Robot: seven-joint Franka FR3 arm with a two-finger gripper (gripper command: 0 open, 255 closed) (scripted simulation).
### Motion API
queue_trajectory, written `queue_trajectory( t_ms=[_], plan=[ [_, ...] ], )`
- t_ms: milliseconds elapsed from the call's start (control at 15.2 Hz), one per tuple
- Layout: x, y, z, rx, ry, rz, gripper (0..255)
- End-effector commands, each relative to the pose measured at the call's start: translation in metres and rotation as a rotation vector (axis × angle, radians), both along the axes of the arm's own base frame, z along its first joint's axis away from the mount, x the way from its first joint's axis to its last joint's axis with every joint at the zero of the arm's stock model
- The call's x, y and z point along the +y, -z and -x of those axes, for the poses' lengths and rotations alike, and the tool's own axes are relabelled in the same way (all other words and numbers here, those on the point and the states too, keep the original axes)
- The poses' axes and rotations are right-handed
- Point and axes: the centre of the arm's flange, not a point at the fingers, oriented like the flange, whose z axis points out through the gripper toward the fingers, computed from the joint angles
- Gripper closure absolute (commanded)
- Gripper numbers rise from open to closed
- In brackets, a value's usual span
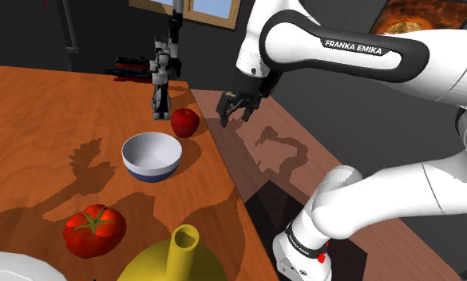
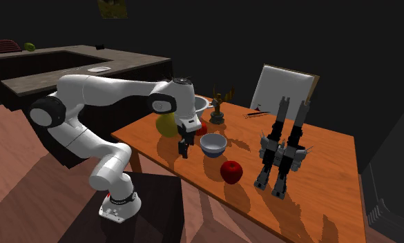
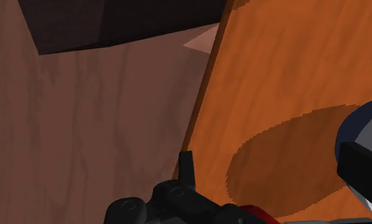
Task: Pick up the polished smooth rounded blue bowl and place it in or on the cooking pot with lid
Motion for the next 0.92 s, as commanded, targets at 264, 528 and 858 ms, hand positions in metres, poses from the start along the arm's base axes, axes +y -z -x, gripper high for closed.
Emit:
queue_trajectory(
  t_ms=[264, 528, 858],
  plan=[
    [0.059, 0.037, -0.034, -0.014, 0.043, -0.040, 0],
    [0.094, 0.059, -0.061, -0.022, 0.071, -0.066, 0],
    [0.119, 0.083, -0.080, -0.028, 0.090, -0.084, 0]
  ],
)
